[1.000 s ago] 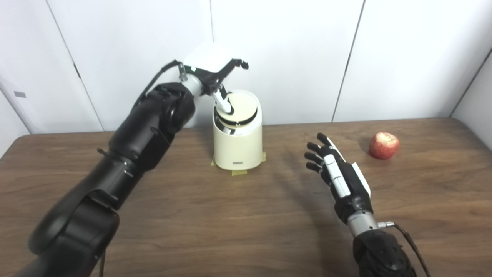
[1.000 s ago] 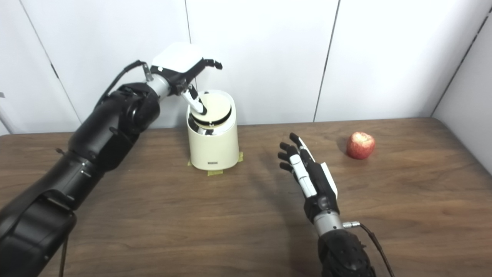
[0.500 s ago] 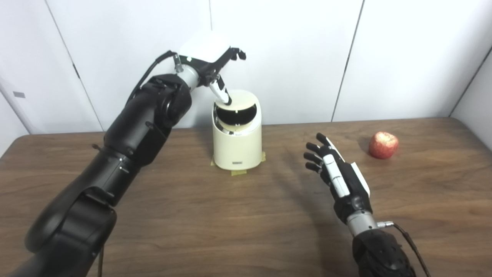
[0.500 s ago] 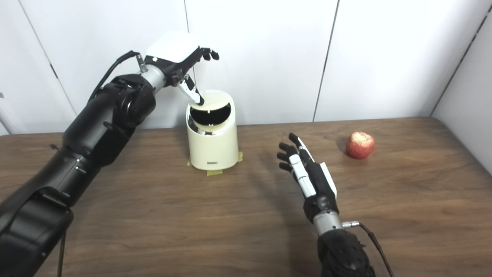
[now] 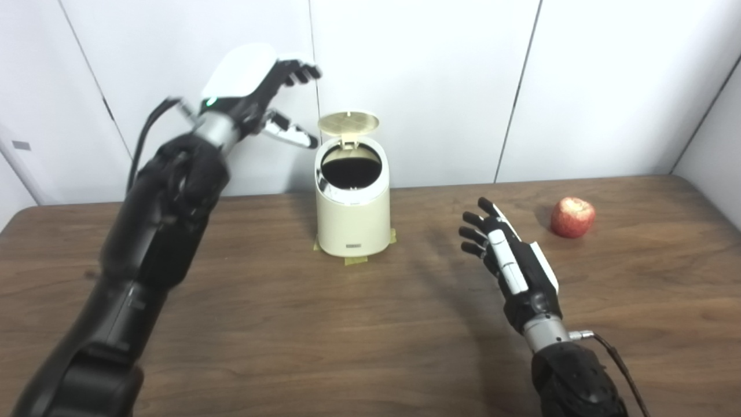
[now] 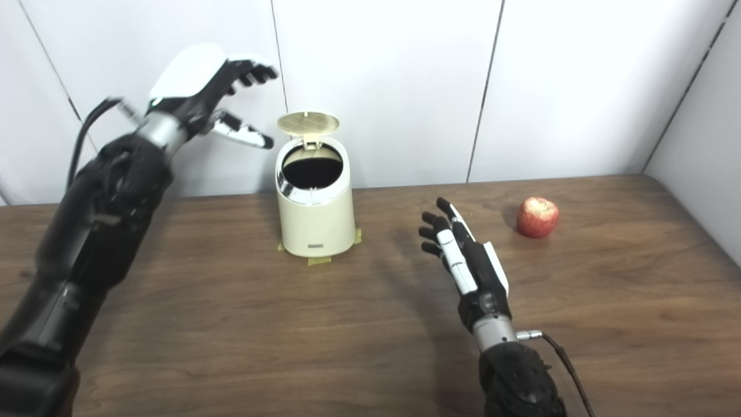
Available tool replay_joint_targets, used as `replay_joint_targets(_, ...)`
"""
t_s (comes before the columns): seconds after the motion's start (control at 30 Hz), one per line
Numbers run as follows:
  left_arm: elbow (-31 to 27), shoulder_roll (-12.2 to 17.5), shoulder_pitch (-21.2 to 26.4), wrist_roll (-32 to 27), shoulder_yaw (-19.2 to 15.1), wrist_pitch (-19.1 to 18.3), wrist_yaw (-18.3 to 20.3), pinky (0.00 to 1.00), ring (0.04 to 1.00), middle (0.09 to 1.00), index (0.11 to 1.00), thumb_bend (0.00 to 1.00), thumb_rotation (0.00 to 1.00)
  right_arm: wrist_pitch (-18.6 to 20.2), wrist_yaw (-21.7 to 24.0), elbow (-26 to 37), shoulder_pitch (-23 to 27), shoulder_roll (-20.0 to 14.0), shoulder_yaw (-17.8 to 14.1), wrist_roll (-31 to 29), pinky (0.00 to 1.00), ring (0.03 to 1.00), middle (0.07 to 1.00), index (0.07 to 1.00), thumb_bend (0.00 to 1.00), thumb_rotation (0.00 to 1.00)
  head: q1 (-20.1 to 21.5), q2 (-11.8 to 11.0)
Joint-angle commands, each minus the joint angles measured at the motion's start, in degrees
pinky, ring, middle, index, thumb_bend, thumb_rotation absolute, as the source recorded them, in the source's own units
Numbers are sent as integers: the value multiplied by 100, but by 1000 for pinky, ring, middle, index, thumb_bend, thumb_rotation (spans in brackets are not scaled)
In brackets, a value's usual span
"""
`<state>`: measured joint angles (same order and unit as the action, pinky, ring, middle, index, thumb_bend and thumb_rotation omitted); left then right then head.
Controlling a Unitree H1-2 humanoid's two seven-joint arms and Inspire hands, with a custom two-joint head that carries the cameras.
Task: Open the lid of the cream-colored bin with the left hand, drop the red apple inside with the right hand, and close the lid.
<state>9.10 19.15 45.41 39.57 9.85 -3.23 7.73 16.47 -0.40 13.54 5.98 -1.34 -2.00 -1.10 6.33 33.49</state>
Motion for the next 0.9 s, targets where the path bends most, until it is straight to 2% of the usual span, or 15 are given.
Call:
replay_joint_targets(0.0, -312, -78, -4, -74, -262, 274, -781, 632, 734, 763, 689, 655, 71, -145, 46, 123, 230, -60, -45, -79, 810, 832, 862, 931, 577, 850, 18, -2)
replay_joint_targets(0.07, -391, -218, -266, -100, -438, 493, -1301, 593, 695, 749, 538, 533, 60, -149, 70, 125, 231, -85, -35, -84, 797, 828, 861, 928, 586, 846, 9, -9)
replay_joint_targets(0.13, -434, -338, -490, -175, -583, 692, -1708, 566, 668, 731, 509, 505, 55, -140, 74, 134, 233, -104, -16, -71, 788, 827, 865, 929, 578, 845, 6, -16)
replay_joint_targets(0.2, -481, -408, -670, -277, -682, 774, -1890, 545, 643, 702, 501, 495, 51, -142, 65, 124, 233, -115, -10, -69, 786, 825, 865, 924, 570, 851, 6, -6)
replay_joint_targets(0.3, -669, -410, -992, -530, -764, 754, -1765, 534, 623, 672, 499, 490, 52, -149, 51, 103, 229, -113, -37, -107, 787, 823, 858, 912, 580, 835, 33, 3)
replay_joint_targets(0.37, -904, -461, -1293, -1127, -878, 548, -1380, 490, 606, 680, 499, 488, 54, -136, 47, 124, 231, -117, -59, -134, 786, 824, 858, 909, 584, 826, 38, 3)
replay_joint_targets(0.47, -1192, -575, -1709, -1915, -1063, 152, -953, 520, 637, 697, 499, 486, 63, -179, 56, 115, 236, -137, -98, -184, 790, 828, 862, 909, 578, 807, 69, 20)
replay_joint_targets(0.57, -1396, -689, -2083, -2450, -1198, -139, -742, 561, 651, 707, 499, 488, 69, -246, 28, 88, 241, -182, -119, -121, 798, 831, 865, 912, 515, 757, 91, 3)
replay_joint_targets(0.6, -1420, -726, -2220, -2586, -1222, -172, -704, 558, 647, 711, 499, 488, 71, -218, -10, 111, 245, -185, -125, -75, 787, 825, 862, 908, 473, 656, 100, 11)
replay_joint_targets(0.63, -1439, -759, -2342, -2694, -1238, -199, -671, 565, 653, 717, 499, 489, 72, -185, -49, 140, 245, -191, -127, -20, 777, 820, 856, 905, 481, 564, 130, 24)
replay_joint_targets(0.77, -1510, -899, -2830, -2984, -1239, -437, -587, 612, 671, 740, 499, 490, 77, -231, -103, 155, 223, -265, -132, 150, 752, 787, 837, 886, 619, 384, 196, 44)
replay_joint_targets(0.8, -1574, -926, -2942, -2966, -1217, -555, -581, 651, 702, 762, 689, 466, 225, -276, -112, 146, 215, -289, -127, 204, 736, 771, 831, 881, 645, 350, 204, 48)
replay_joint_targets(0.87, -1699, -956, -3144, -2964, -1170, -683, -539, 706, 724, 779, 799, 448, 351, -441, -129, 79, 195, -348, -134, 313, 717, 757, 825, 878, 663, 323, 226, 58)
